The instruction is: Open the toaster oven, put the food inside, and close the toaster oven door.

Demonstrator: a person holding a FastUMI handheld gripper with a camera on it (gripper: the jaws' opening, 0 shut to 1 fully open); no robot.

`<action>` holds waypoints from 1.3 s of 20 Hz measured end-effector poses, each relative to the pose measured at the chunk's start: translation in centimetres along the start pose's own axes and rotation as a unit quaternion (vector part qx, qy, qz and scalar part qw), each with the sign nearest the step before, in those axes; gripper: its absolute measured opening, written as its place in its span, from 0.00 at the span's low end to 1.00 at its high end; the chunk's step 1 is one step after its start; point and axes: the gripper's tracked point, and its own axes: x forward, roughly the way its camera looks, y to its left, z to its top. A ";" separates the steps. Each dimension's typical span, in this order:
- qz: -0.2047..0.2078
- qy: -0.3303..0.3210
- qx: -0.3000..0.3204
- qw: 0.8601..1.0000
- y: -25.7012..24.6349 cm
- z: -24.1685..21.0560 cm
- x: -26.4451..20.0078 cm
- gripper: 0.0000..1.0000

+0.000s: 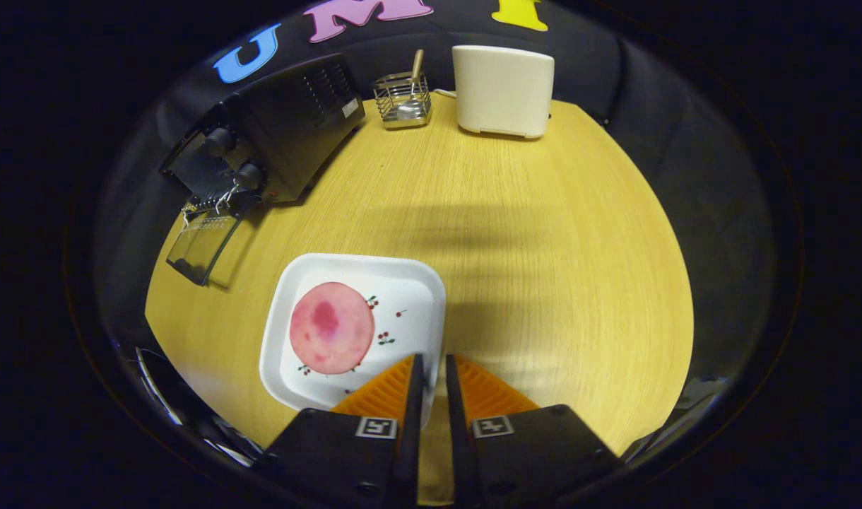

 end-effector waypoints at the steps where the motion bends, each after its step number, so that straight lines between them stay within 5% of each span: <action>1: 0.000 0.004 0.009 1.000 -0.1 0.2 -0.3 0.18; 5: 0.049 0.006 0.065 0.997 0.5 -0.3 0.0 0.06; 10: 0.079 0.017 0.100 0.992 1.0 -0.7 -0.4 0.05; 14: 0.114 0.037 0.186 0.975 2.0 -1.3 -1.2 0.05; 26: 0.144 -0.009 0.317 0.938 5.4 0.4 -6.0 0.05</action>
